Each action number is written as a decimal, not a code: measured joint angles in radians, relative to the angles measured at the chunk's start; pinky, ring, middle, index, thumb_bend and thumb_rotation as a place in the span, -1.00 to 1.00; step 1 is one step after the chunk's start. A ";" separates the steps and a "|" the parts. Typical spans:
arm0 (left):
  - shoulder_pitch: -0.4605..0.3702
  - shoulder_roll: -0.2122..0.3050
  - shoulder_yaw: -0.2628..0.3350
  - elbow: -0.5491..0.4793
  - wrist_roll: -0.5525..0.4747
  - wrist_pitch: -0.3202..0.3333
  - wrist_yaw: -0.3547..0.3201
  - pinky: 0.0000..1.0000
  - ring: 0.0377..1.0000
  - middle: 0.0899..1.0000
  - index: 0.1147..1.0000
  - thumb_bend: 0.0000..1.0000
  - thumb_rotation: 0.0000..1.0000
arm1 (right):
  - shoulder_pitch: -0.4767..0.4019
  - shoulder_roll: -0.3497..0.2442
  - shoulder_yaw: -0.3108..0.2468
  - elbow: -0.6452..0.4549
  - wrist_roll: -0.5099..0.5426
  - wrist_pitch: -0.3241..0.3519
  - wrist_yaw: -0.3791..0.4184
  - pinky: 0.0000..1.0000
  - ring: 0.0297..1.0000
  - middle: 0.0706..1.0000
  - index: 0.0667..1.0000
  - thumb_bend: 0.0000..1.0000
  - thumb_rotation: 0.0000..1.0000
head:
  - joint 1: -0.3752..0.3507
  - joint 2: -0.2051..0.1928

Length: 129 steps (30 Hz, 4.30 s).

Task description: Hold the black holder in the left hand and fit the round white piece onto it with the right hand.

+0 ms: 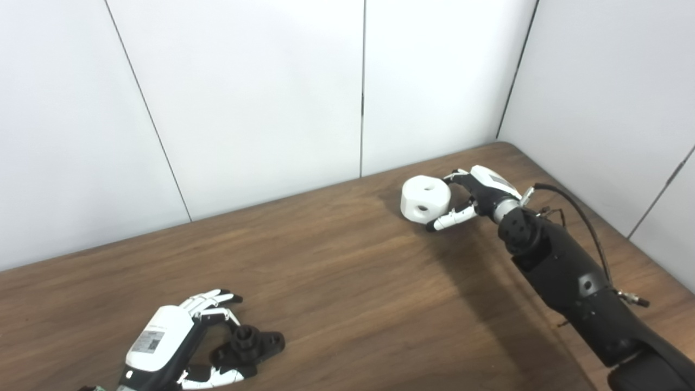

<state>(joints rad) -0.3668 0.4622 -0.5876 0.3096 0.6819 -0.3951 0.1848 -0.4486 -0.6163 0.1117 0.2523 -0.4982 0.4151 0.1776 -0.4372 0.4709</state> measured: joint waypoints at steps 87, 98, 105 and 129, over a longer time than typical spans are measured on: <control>-0.010 -0.043 0.003 -0.012 0.001 0.057 -0.035 0.83 0.85 0.70 -0.17 0.05 -0.88 | 0.183 0.383 0.173 -0.549 -0.131 -0.121 -0.052 0.18 0.39 0.36 -0.11 0.05 -0.74 | 0.403 0.130; -0.024 -0.048 0.001 -0.012 0.001 0.068 -0.062 0.85 0.86 0.71 -0.17 0.05 -0.88 | 0.187 0.421 0.188 -0.574 -0.108 -0.150 -0.013 0.16 0.39 0.37 -0.11 0.05 -0.74 | 0.443 0.144; -0.027 -0.059 0.001 -0.013 0.001 0.087 -0.068 0.87 0.89 0.72 -0.17 0.05 -0.88 | 0.175 0.448 0.189 -0.590 -0.102 -0.151 0.004 0.27 0.46 0.39 -0.11 0.05 -0.73 | 0.448 0.150; -0.026 -0.065 -0.004 -0.024 0.008 0.109 -0.069 0.81 0.87 0.69 -0.17 0.05 -0.88 | 0.148 0.429 0.245 -0.551 -0.147 -0.195 0.055 0.19 0.37 0.35 -0.11 0.05 -0.74 | 0.465 0.178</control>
<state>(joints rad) -0.3932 0.3976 -0.5912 0.2860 0.6902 -0.2864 0.1162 -0.3001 -0.1871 0.3570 -0.2985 -0.6456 0.2200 0.2325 0.0276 0.6489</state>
